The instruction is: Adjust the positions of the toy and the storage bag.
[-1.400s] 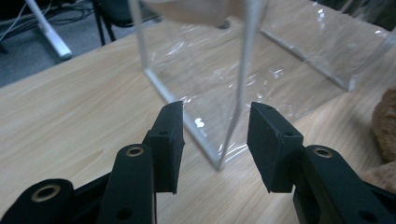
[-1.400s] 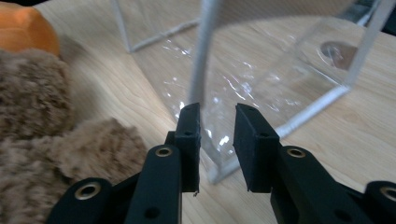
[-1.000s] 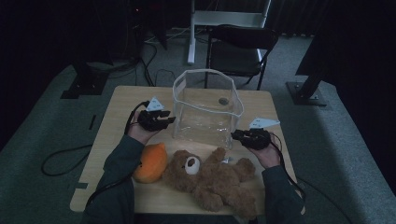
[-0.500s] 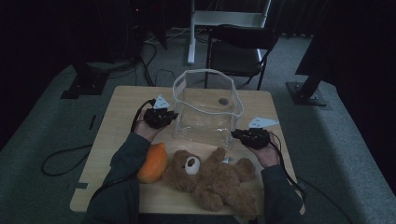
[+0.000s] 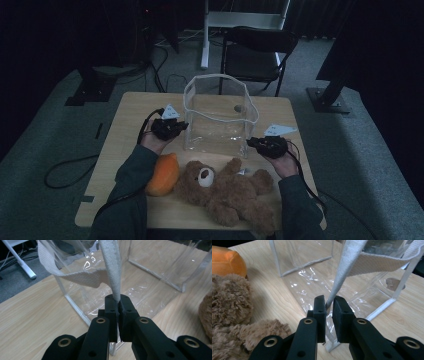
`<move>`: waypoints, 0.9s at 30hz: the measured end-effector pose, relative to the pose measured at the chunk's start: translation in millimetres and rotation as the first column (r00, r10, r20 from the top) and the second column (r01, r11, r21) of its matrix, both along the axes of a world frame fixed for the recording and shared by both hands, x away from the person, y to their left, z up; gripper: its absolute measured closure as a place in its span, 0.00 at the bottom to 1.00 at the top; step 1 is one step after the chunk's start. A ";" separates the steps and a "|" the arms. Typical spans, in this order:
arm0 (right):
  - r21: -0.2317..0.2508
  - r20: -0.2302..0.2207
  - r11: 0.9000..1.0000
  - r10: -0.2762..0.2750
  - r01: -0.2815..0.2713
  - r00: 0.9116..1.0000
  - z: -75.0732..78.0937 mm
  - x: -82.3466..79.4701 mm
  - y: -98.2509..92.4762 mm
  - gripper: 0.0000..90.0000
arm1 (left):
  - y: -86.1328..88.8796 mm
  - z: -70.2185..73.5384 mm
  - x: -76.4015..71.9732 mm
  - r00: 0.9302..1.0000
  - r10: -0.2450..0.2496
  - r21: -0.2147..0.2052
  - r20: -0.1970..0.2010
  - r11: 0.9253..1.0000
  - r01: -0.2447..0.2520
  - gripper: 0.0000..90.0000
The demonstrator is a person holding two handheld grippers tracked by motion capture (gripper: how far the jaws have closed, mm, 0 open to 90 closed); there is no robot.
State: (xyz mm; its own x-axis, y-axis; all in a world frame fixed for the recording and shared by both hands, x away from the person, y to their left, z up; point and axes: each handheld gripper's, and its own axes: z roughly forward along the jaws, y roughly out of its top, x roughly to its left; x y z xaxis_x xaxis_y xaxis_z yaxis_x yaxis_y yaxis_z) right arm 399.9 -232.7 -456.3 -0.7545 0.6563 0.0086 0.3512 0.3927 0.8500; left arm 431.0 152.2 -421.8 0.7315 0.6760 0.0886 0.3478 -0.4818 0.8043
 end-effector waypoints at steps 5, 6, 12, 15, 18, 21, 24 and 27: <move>-0.009 0.001 1.000 0.009 -0.009 1.000 0.9 1.9 6.8 0.90 | 8.7 -0.5 -10.1 1.000 0.010 -0.005 0.002 1.000 -0.010 0.97; -0.010 0.000 1.000 0.009 -0.009 1.000 1.1 1.9 7.7 0.91 | 10.4 -0.5 -12.0 1.000 0.012 -0.003 0.003 1.000 -0.012 0.97; -0.021 0.005 1.000 0.014 -0.014 1.000 1.7 1.5 14.1 0.91 | 16.7 -0.7 -21.5 1.000 0.023 -0.003 0.005 1.000 -0.023 0.97; -0.034 0.006 0.999 0.027 -0.027 1.000 3.0 2.9 17.9 0.91 | 19.6 -1.3 -28.3 1.000 0.026 -0.007 0.009 1.000 -0.026 0.97; -0.027 0.003 0.999 0.030 -0.030 1.000 2.9 2.6 18.8 0.91 | 21.3 -1.4 -32.4 1.000 0.026 -0.006 0.012 1.000 -0.026 0.97; -0.026 0.002 0.999 0.035 -0.034 0.999 2.9 1.3 19.5 0.91 | 21.8 -1.5 -35.0 1.000 0.026 -0.007 0.012 1.000 -0.026 0.97; -0.026 0.002 0.999 0.038 -0.038 0.999 3.1 -0.7 19.9 0.91 | 22.3 -0.7 -39.1 1.000 0.019 0.008 0.015 1.000 -0.019 0.97; -0.026 0.002 0.999 0.046 -0.045 0.999 3.3 -3.6 20.7 0.91 | 22.7 0.2 -42.0 1.000 0.021 0.026 0.021 0.999 -0.021 0.97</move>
State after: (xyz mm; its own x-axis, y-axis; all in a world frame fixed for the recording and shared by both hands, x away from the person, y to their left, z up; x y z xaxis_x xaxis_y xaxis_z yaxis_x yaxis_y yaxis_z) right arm 396.4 -212.1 -453.0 -0.7835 0.6213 -0.0099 0.3307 0.4304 0.8399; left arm 389.0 175.0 -421.5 0.7152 0.6884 0.1210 0.3417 -0.4953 0.7987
